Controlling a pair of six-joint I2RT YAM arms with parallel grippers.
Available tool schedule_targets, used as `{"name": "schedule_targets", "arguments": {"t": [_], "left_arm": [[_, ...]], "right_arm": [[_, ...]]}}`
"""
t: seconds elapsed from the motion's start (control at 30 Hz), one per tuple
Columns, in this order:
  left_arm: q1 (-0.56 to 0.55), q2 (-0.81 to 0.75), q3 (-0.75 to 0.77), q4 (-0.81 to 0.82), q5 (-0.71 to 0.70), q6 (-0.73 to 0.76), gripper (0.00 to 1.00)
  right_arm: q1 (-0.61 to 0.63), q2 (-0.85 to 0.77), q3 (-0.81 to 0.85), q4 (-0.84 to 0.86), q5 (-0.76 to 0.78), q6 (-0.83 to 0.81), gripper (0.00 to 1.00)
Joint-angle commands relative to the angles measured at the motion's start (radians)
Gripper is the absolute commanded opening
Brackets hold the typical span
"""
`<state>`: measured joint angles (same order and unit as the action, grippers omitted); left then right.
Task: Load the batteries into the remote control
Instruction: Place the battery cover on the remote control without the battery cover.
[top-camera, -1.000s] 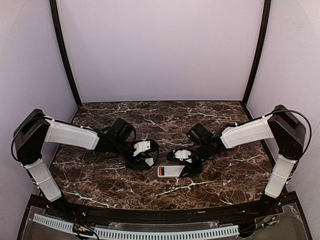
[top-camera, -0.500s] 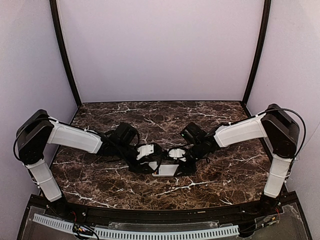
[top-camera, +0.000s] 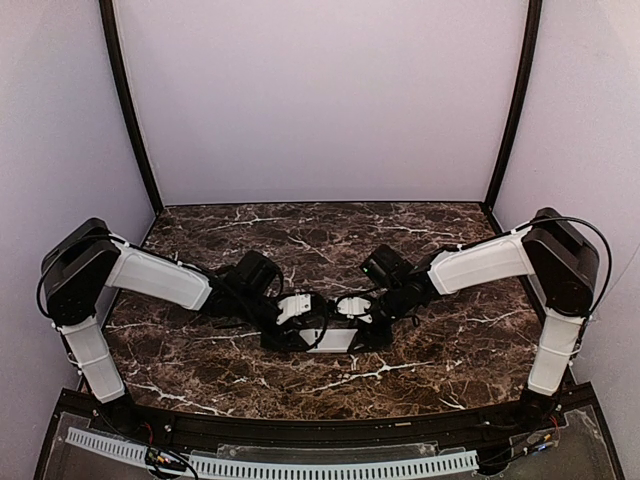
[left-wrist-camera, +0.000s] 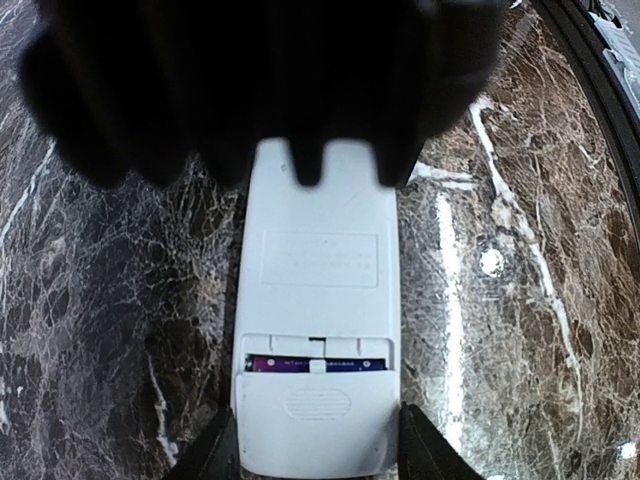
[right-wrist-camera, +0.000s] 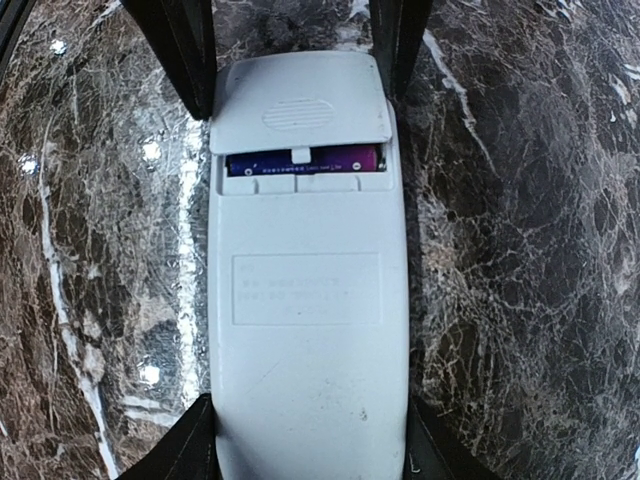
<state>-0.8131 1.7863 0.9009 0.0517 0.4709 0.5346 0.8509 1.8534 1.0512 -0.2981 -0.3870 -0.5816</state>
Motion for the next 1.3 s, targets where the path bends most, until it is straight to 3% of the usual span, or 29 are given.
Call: {"name": "schedule_targets", "arguments": {"t": [0.0, 0.5, 0.77, 1.2, 1.27], "left_arm": [[-0.01, 0.011, 0.017, 0.003, -0.002, -0.012, 0.39], [-0.023, 0.047, 0.037, -0.039, -0.015, 0.011, 0.45], [-0.029, 0.053, 0.04, -0.042, -0.018, 0.018, 0.55], [-0.029, 0.019, 0.035, -0.03, -0.038, -0.006, 0.62], [-0.028, -0.009, 0.023, -0.015, -0.036, -0.025, 0.68]], "right_arm": [[0.011, 0.004, 0.003, -0.004, 0.01, 0.016, 0.47], [0.011, 0.008, 0.003, -0.007, 0.01, 0.018, 0.47], [0.011, 0.006, -0.002, -0.007, 0.012, 0.014, 0.49], [0.011, 0.007, -0.003, -0.015, 0.017, 0.014, 0.55], [0.011, 0.006, -0.003, -0.016, 0.017, 0.016, 0.55]]}}
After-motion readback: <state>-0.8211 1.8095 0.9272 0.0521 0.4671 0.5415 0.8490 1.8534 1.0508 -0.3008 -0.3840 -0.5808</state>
